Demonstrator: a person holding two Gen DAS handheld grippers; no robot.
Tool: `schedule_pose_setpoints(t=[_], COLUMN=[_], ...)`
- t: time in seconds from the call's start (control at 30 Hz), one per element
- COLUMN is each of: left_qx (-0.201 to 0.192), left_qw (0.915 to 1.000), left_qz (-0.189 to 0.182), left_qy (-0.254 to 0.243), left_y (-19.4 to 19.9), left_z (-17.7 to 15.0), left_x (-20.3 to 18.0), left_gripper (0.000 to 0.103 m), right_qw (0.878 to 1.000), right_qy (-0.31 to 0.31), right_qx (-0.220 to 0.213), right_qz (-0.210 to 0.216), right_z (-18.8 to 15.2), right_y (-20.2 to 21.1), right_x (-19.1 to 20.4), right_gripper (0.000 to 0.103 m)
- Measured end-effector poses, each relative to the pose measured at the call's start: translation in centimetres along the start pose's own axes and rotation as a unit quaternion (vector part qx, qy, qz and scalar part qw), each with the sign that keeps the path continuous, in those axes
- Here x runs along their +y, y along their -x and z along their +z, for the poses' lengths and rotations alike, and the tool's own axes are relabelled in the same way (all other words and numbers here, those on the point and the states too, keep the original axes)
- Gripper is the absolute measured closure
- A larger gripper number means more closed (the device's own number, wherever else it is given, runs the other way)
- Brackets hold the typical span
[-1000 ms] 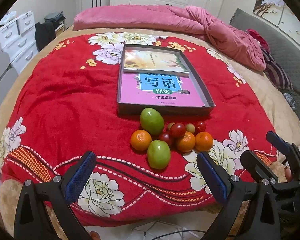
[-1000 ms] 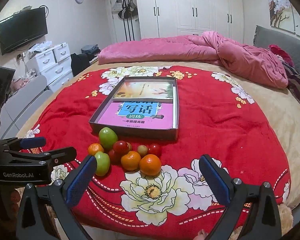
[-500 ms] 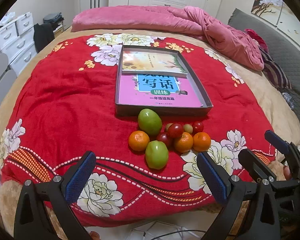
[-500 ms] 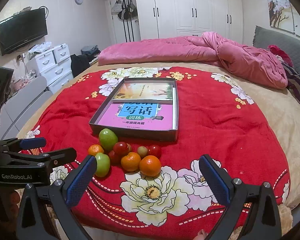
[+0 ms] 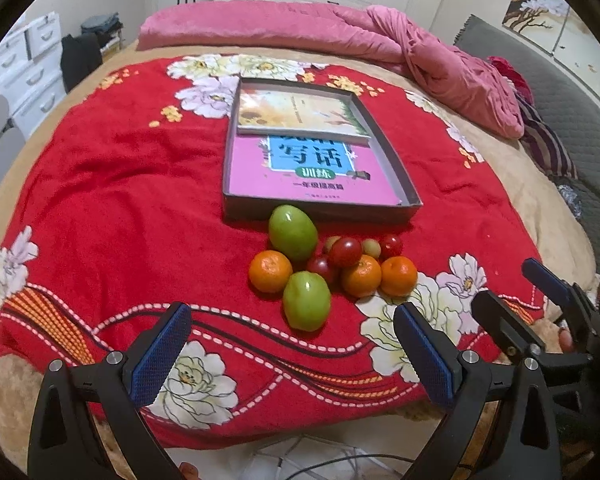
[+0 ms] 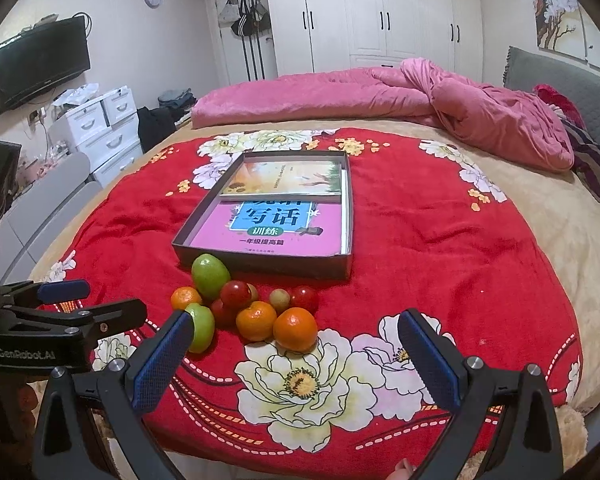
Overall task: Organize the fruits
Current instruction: 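Move both tools toward the fruit pile beside the tray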
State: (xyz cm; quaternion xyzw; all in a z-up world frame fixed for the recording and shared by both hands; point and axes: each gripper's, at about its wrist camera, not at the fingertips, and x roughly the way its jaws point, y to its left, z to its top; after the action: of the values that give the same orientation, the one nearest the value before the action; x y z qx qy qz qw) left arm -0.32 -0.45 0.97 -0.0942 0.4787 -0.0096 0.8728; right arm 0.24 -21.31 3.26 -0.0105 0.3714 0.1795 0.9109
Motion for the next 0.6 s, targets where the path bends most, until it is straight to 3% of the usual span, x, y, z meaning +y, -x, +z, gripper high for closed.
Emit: schedule_pose_setpoints(t=[0.37,0.6], left_qx=[0.042,0.045], left_qw=[0.9991,0.9987], left_qz=[-0.010,-0.024], left_qy=[-0.005,-0.011], left_y=[-2.5,-3.2], left_z=[-0.7,-0.6], left_x=[1.0,0.7], left_gripper=[0.002,0.002], right_qw=[1.000,0.999], right_qy=[-0.004,0.017], right_qx=[0.022,0.037], right_qz=[-0.005,-0.007], right_z=[-0.2,-0.7], right_y=[-1.7,-3.0], right_x=[-0.8,-1.0], right_gripper=[0.000,0.000])
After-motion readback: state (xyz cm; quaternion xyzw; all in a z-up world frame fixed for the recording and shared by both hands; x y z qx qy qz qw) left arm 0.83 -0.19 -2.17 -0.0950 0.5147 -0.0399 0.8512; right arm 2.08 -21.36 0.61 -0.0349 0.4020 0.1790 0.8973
